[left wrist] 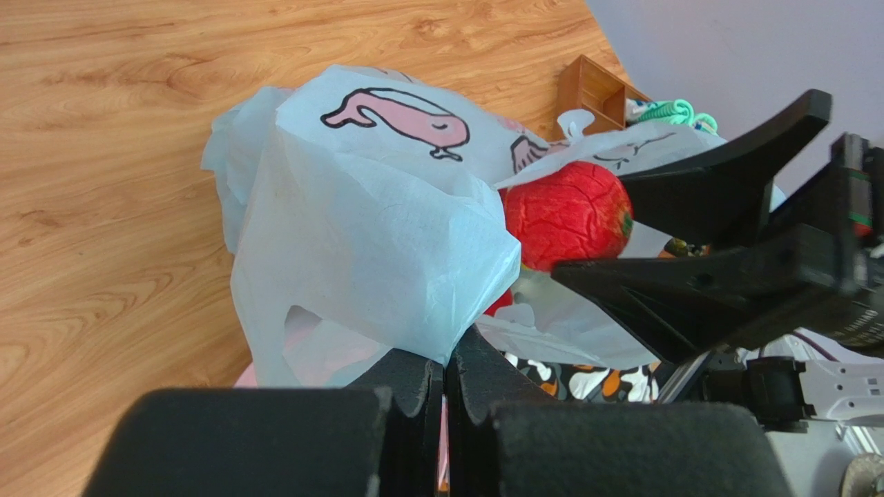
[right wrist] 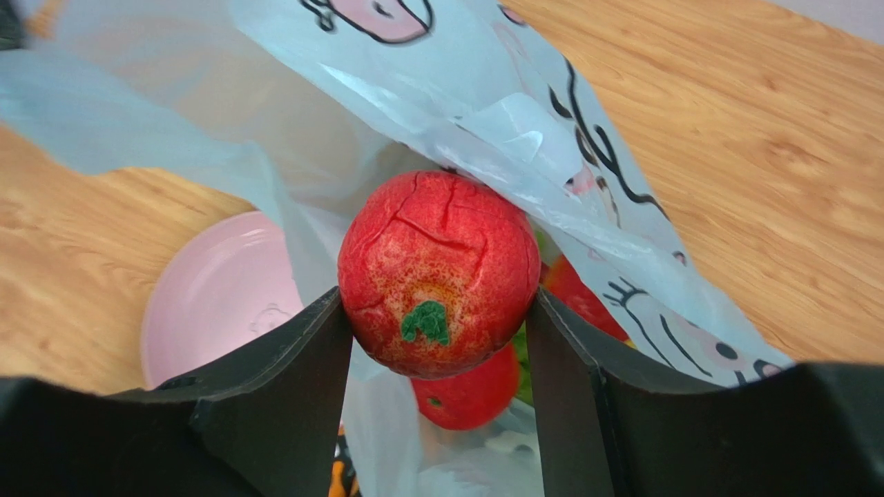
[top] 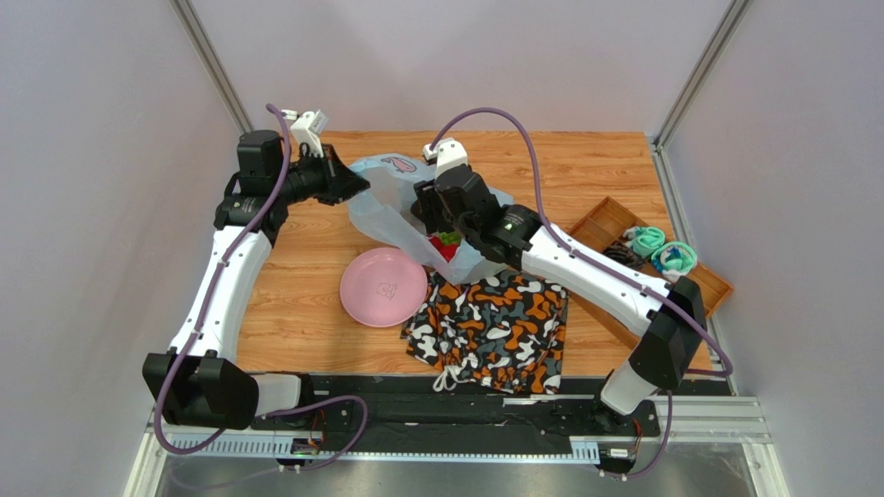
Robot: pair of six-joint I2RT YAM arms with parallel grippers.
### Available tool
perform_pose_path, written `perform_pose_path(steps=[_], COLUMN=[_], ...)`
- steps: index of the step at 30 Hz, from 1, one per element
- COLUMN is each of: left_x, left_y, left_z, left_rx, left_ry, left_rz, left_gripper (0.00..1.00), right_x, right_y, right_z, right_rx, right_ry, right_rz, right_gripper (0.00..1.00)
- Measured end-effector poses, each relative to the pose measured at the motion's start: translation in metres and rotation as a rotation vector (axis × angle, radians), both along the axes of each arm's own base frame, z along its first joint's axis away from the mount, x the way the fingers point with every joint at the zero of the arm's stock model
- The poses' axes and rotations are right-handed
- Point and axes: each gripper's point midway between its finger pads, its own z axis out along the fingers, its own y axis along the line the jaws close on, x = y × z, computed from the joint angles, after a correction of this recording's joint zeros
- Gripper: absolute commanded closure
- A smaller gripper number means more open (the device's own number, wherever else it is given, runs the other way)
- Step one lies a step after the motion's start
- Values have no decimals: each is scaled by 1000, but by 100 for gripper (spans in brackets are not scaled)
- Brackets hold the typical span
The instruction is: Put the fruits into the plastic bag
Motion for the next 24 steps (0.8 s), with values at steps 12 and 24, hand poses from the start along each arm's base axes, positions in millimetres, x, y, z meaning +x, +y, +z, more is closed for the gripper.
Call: perform_pose_path(steps=[12,24], left_x=[0,0], left_y=[0,0], left_z=[0,0], left_rx=[-1,-1], left_ry=[0,1], left_rz=[0,0], left_gripper=[100,100], right_x=[28,19], right_y=[-5,3], right_z=[-79,-117], right_rx=[-297,-328], right_ry=[126,261], right_rz=[-126,-89], right_gripper=[63,42])
